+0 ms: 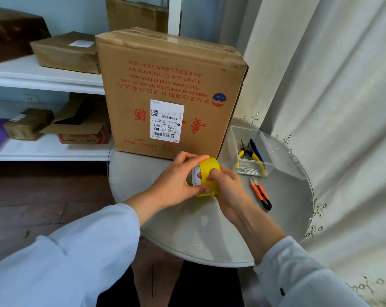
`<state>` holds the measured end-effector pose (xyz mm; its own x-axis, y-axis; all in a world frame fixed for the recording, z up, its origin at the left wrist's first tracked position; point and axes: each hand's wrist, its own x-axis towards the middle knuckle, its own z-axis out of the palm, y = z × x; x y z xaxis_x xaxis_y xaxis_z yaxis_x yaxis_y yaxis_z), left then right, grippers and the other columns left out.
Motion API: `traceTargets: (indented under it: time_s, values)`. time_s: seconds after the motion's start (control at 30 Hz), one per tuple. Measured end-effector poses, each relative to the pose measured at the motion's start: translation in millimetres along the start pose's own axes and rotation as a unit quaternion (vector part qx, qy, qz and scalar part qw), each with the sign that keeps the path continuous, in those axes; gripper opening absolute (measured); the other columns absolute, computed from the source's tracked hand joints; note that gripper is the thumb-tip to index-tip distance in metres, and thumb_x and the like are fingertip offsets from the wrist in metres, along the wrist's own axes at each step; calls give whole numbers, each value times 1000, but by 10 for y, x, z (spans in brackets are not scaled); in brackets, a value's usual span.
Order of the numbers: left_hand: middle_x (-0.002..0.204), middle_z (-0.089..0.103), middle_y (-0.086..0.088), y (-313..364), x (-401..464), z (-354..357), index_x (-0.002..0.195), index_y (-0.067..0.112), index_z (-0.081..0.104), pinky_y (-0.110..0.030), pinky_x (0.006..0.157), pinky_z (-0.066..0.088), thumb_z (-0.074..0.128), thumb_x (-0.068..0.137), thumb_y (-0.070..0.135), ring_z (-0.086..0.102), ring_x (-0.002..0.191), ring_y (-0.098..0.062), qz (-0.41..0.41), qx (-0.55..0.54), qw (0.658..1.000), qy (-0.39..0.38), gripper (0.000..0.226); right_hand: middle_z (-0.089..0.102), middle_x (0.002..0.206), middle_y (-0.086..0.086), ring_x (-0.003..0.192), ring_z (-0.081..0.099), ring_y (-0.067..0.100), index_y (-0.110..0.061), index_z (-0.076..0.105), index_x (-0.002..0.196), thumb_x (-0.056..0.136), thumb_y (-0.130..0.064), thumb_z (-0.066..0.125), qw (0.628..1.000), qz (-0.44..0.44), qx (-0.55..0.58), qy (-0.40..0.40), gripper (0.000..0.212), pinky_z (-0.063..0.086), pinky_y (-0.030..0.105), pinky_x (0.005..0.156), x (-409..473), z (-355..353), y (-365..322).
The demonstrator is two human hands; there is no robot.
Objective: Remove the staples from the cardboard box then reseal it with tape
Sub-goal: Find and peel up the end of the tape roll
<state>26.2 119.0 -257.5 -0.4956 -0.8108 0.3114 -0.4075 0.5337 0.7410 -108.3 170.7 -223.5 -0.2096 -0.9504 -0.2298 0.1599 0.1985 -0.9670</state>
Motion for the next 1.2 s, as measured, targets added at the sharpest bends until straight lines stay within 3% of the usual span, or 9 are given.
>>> traceTargets:
  time_s: [0.27, 0.47, 0.63, 0.8, 1.0, 1.1, 1.2]
  values:
    - [124, 39, 6, -1, 0, -2, 141, 32, 40, -29, 97, 43, 79, 70, 41, 44, 116, -8, -1, 1, 1000, -3, 82, 64, 97, 22, 85, 58, 28, 8, 59, 112, 90, 0, 53, 1000, 3, 21, -18, 24, 48, 34, 69, 13, -31, 4]
    - [125, 39, 6, -8, -13, 13, 140, 32, 42, -27, 97, 41, 81, 69, 39, 43, 117, -7, 0, -16, 1000, 2, 81, 64, 95, 22, 84, 56, 29, 10, 59, 111, 89, 5, 48, 1000, -5, 12, -19, 25, 47, 34, 69, 9, -39, 24]
    - [125, 38, 6, -5, -3, 13, 140, 34, 41, -26, 97, 41, 80, 69, 40, 44, 117, -8, -4, -19, 1000, -1, 82, 64, 83, 16, 76, 53, 25, 0, 63, 88, 87, 8, 45, 1000, -13, 4, -23, 19, 44, 32, 65, 2, -30, 18]
    - [125, 38, 5, -6, -7, 13, 140, 34, 41, -28, 98, 42, 80, 69, 39, 43, 118, -8, -9, -21, 1000, -2, 82, 63, 79, 14, 70, 53, 23, -2, 61, 82, 86, 8, 43, 1000, -12, -8, -18, 21, 42, 32, 62, 11, -7, 14]
    - [125, 39, 5, 1, -15, 15, 140, 33, 41, -27, 98, 41, 81, 69, 38, 43, 118, -7, -7, -18, 1000, 1, 82, 61, 77, 15, 71, 52, 23, 2, 60, 87, 78, 10, 43, 1000, 5, -8, -3, 21, 40, 33, 62, 3, -8, 0]
    - [125, 38, 5, 3, -14, 12, 141, 34, 40, -27, 98, 41, 81, 69, 38, 42, 117, -8, -6, -13, 1000, -2, 82, 57, 88, 18, 85, 49, 30, 4, 60, 100, 65, -8, 56, 1000, 25, 15, -9, 38, 39, 40, 73, -37, 1, -28]
    - [126, 38, 6, 2, -6, 14, 140, 34, 41, -27, 98, 41, 81, 69, 38, 42, 118, -7, -11, -24, 1000, 2, 82, 62, 100, 24, 91, 57, 31, 8, 58, 115, 87, -5, 58, 999, 19, 34, -23, 31, 47, 38, 75, -38, -24, -41]
